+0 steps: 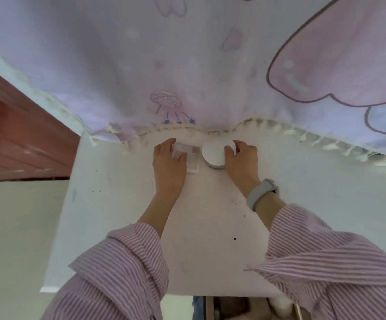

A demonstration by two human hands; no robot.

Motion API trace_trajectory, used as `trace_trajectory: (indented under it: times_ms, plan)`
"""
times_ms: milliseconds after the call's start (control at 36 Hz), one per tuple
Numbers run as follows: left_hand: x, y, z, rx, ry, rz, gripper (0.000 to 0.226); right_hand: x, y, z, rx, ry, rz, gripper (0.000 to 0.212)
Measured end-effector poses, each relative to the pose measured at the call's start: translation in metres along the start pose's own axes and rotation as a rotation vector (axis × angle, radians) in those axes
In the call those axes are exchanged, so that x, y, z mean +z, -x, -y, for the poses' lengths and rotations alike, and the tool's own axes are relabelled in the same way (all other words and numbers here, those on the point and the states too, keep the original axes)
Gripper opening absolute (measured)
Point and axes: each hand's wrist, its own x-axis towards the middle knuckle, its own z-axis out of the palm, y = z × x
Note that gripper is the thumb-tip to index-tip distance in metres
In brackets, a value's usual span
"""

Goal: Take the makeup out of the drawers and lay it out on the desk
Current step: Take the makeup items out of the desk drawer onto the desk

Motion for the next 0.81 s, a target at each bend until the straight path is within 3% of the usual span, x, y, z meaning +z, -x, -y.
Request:
trace_trajectory:
  times_ms: [250, 389, 528, 611, 694, 806]
  plan:
    - [0.017, 0.024, 0.002, 0.023, -0.303, 0.17, 0.07, -0.019, 0.016, -0.011, -0.08, -0.016, -0.021, 0.047]
    - [0.0, 0.086, 0.019, 0.281, -0.248, 0.058, 0.051, -0.043, 0.078, -0.053, -0.243, -0.061, -0.041, 0.032]
    - [-0.007, 0.178, 0.033, 0.465, -0.206, 0.167, 0.033, -0.072, 0.157, -0.116, -0.332, 0.05, 0.141, 0.035]
    - [-0.008, 0.231, 0.036, 0.53, -0.12, 0.228, 0.025, -0.09, 0.198, -0.157, -0.339, 0.198, 0.277, 0.026]
    - [-0.002, 0.276, 0.045, 0.513, -0.107, 0.373, 0.018, -0.101, 0.225, -0.193, -0.242, 0.323, 0.402, 0.022]
    - [0.014, 0.312, 0.056, 0.349, -0.288, 0.703, 0.026, -0.097, 0.232, -0.234, -0.065, 0.504, 0.543, 0.027]
